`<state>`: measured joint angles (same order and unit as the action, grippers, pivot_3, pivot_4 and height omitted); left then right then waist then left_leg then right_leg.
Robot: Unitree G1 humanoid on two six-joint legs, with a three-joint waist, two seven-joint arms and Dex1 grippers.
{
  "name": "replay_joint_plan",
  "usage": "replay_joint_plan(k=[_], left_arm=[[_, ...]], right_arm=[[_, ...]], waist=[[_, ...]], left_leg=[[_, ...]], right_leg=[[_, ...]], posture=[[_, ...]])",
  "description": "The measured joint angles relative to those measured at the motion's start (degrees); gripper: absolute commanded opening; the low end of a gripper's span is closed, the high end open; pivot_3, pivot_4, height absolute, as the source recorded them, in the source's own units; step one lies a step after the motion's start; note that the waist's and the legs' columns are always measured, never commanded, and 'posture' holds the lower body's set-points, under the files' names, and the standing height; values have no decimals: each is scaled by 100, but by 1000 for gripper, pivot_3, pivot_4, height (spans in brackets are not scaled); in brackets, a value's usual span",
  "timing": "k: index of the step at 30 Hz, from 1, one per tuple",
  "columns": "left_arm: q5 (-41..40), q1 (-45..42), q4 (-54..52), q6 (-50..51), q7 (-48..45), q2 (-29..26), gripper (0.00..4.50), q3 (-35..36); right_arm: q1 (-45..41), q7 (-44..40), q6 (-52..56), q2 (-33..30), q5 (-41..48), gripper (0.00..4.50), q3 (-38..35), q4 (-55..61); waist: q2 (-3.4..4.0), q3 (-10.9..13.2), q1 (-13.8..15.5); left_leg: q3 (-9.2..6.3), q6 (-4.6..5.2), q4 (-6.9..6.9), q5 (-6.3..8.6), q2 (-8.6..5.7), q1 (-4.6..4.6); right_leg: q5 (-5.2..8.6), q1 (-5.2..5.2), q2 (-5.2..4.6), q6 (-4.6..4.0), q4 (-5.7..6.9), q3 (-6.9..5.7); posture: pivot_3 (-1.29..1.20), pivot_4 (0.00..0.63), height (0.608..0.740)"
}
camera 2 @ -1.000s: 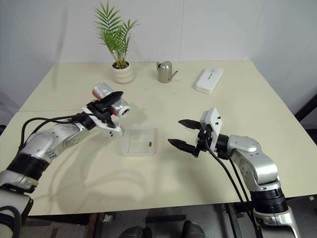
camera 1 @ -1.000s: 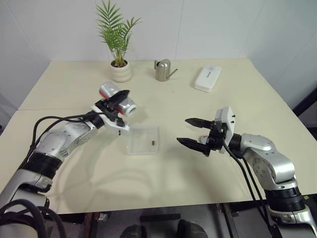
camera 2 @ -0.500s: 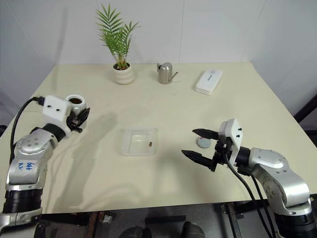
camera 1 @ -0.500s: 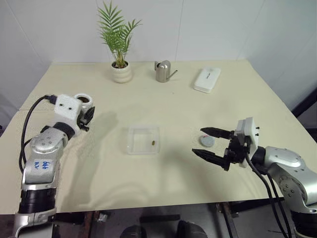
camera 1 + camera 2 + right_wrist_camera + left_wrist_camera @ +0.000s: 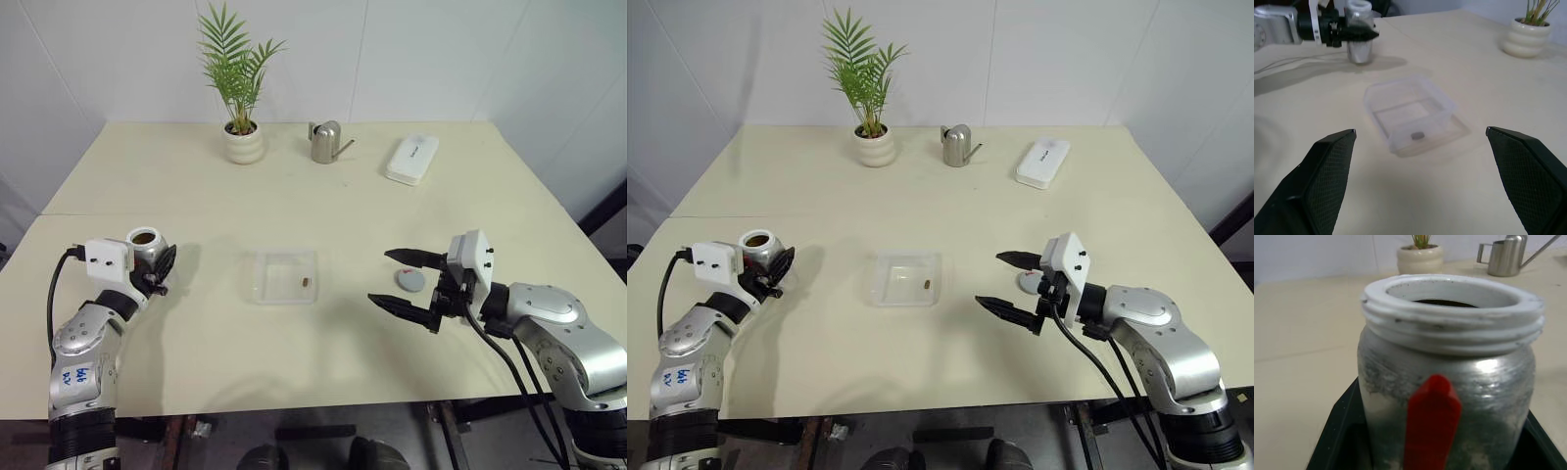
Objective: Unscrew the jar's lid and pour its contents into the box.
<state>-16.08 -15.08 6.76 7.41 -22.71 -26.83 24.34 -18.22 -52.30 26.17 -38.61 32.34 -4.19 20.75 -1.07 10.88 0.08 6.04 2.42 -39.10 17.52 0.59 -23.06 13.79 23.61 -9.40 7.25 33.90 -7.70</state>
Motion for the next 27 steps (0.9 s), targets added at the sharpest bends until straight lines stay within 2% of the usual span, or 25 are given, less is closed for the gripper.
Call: replay_joint_plan(k=[4, 5, 11, 20, 24, 27], left_arm=[[-44, -22, 319, -295, -75, -1, 4335, 1], [-48, -22, 358, -336, -84, 0, 4457, -1], [-87, 83, 485, -450, -199, -114, 4457, 14], [-102, 1204, 181, -564, -664, -759, 4457, 304], [23, 1681, 137, -895, -1182, -1400, 4457, 387], [380, 2211, 103, -1811, -1719, -2055, 4457, 430]], right_arm=[[-122, -30, -129, 89, -92, 4500, 115, -217], [-130, -39, -141, 113, -96, 4500, 150, -271], [-164, -42, -243, 171, -167, 4500, 167, -316], [90, -33, -254, 191, -153, 4500, 112, -283], [87, -144, -326, 193, -139, 4500, 106, -318], [85, -390, -400, 76, -138, 4500, 64, -439]], waist=[[0, 0, -8], [-1, 0, -8], [0, 0, -12], [0, 0, -26], [-1, 0, -19], [1, 0, -22]], left_leg=[[3, 2, 0, 3, 0, 0], [3, 2, 0, 3, 1, 0], [4, 1, 0, 5, 2, -1], [11, -9, 6, 20, 14, 0], [10, -34, 7, 41, 14, -1], [18, -36, 12, 50, 18, -1]], right_leg=[[0, 0, 0, 0, -2, 0], [0, 0, -1, 0, -2, -1], [0, 1, -1, 0, -2, -1], [2, 10, 0, -4, -7, 2], [1, 14, -5, -9, -10, 2], [3, 22, -11, -13, -15, 6]], posture=[[0, 150, 740], [0, 150, 740], [0, 150, 740], [0, 150, 740], [0, 150, 740], [0, 150, 740]])
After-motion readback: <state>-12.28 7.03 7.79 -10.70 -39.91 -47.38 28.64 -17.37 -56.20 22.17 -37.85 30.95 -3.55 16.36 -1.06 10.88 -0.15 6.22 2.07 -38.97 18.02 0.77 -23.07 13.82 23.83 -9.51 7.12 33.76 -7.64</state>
